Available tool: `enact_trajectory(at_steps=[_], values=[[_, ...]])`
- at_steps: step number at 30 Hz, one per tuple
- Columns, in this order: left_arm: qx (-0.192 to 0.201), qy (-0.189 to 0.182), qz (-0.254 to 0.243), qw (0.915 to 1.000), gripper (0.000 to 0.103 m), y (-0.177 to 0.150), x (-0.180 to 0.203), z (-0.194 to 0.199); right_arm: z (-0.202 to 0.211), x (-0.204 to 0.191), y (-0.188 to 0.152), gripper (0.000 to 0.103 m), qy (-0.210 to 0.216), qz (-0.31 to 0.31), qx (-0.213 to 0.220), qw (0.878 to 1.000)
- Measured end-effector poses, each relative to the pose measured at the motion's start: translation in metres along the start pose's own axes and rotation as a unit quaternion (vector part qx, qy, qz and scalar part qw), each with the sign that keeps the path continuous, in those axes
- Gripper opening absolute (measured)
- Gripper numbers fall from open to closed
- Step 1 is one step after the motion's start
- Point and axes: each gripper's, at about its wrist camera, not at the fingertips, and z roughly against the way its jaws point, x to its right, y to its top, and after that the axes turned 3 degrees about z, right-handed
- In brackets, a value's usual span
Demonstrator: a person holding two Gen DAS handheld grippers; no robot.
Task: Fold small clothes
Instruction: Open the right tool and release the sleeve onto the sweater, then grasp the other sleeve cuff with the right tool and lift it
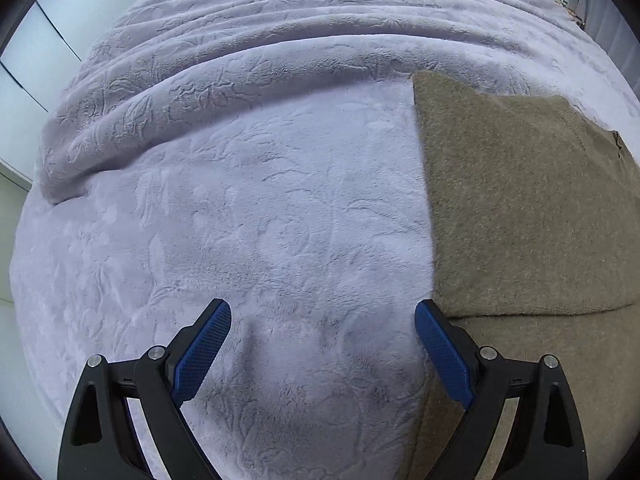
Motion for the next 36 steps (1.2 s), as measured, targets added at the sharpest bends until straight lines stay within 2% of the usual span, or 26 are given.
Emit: enact_trajectory(at_steps=[1,2,3,8,12,17,22,24,28,33,36], values=[[-0.001,-0.007,0.006,1.0000,0.094,-0.001,-0.003,0.002,0.004,0.002,-0.005,0.035,0.005,-0.003,-0.005,1.000],[-0.003,-0.015,0.011,0.9998,0.094,-0.004,-0.006,0.006,0.008,0.003,-0.010,0.047,0.011,-0.007,-0.011,1.000],[-0.004,-0.021,0.012,0.9997,0.094,-0.006,-0.008,0.010,0.014,0.008,-0.019,0.054,0.015,-0.008,-0.014,1.000],[-0.018,-0.042,-0.004,0.9989,0.094,-0.020,0.002,0.026,0.026,0.015,-0.049,0.055,0.022,-0.016,-0.030,0.999],[-0.032,-0.074,-0.031,0.9963,0.094,-0.034,0.033,0.039,0.033,0.029,-0.071,0.055,0.021,-0.039,-0.047,0.998],[-0.041,-0.124,-0.090,0.9873,0.094,-0.053,0.088,0.060,0.047,0.054,-0.087,0.055,0.025,-0.069,-0.044,0.996],[-0.050,-0.148,-0.143,0.9772,0.094,-0.066,0.152,0.077,0.062,0.078,-0.086,0.055,0.033,-0.092,-0.032,0.995],[-0.054,-0.155,-0.165,0.9725,0.094,-0.064,0.180,0.083,0.069,0.089,-0.083,0.055,0.026,-0.100,-0.025,0.994],[-0.057,-0.162,-0.192,0.9662,0.094,-0.065,0.231,0.090,0.087,0.125,-0.074,0.055,0.040,-0.142,-0.001,0.989],[-0.053,-0.157,-0.223,0.9606,0.094,-0.071,0.279,0.096,0.116,0.182,-0.063,0.055,0.039,-0.207,0.048,0.976],[-0.055,-0.160,-0.233,0.9576,0.094,-0.074,0.304,0.097,0.138,0.221,-0.059,0.055,0.035,-0.250,0.093,0.963]])
